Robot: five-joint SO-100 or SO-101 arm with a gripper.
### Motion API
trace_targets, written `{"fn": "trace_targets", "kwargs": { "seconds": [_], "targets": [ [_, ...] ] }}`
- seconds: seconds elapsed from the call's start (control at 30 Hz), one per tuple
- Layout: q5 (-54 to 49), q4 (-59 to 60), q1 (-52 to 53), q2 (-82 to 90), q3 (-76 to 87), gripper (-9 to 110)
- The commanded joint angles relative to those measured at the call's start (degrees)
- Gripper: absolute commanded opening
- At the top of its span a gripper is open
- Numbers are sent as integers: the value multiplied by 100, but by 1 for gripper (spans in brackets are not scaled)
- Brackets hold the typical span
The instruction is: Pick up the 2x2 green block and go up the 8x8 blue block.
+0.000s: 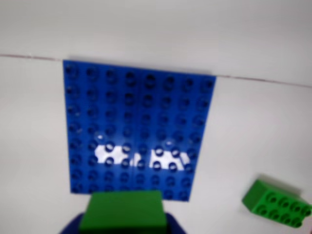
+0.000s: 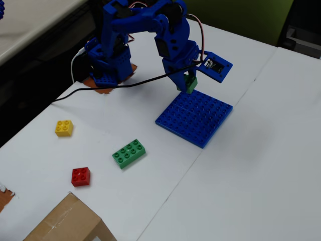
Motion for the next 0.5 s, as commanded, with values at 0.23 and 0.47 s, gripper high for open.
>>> {"fn": "trace_targets", "kwargs": {
  "seconds": [0.23,0.47],
  "targets": [
    [26,167,79,9,-457,5],
    [97,176,62,-264,-765,5]
  ]
}}
